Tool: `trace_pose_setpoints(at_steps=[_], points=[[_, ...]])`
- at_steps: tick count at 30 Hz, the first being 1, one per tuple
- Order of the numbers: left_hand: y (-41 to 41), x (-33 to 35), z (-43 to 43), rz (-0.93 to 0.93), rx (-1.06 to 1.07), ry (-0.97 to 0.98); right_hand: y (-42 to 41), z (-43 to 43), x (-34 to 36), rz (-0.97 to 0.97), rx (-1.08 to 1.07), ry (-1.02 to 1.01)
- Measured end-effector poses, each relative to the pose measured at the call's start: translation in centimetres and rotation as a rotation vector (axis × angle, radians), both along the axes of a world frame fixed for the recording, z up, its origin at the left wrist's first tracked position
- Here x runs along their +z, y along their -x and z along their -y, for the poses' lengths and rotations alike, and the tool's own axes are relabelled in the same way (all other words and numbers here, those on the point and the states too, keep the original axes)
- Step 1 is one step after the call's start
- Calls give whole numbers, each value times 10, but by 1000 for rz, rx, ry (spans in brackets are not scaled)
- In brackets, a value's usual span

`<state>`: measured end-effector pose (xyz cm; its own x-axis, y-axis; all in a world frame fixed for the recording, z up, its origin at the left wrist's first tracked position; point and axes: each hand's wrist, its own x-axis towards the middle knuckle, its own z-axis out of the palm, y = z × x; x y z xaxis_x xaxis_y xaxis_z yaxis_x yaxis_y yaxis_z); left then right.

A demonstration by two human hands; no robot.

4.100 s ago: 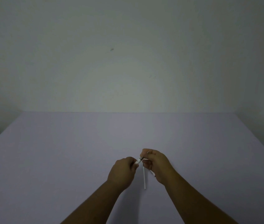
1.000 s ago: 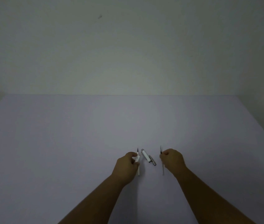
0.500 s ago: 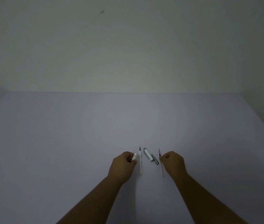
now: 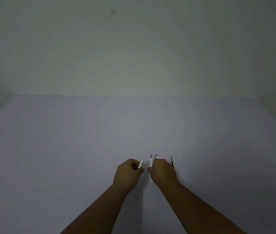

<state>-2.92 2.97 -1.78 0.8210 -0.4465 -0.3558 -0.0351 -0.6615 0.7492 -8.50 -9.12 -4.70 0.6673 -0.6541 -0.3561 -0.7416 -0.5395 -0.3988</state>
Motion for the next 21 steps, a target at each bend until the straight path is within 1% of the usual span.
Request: trace_pose_setpoints(at_steps=[3, 6, 7, 9, 11, 13, 16, 21], points=[[-1, 0, -4, -7, 0, -2, -1, -6, -6, -7, 5, 35], [-2, 0, -9, 6, -7, -5, -1, -7, -3, 32, -77, -40], [-2, 0, -10, 17, -10, -11, -1, -5, 0, 75, -118, -83], [-3, 0, -12, 31, -20, -29, -2, 0, 10, 235, -218, -190], [-3, 1, -12, 23, -30, -40, -1, 6, 22, 417, -352, -350], [-2, 4, -9, 11, -38, -39, 0, 8, 31, 521, -445, -492], [0, 7, -5, 21, -61, -31, 1, 8, 37, 551, -469, -585], [3, 11, -1, 24, -69, -22, 8, 10, 37, 598, -502, -667]])
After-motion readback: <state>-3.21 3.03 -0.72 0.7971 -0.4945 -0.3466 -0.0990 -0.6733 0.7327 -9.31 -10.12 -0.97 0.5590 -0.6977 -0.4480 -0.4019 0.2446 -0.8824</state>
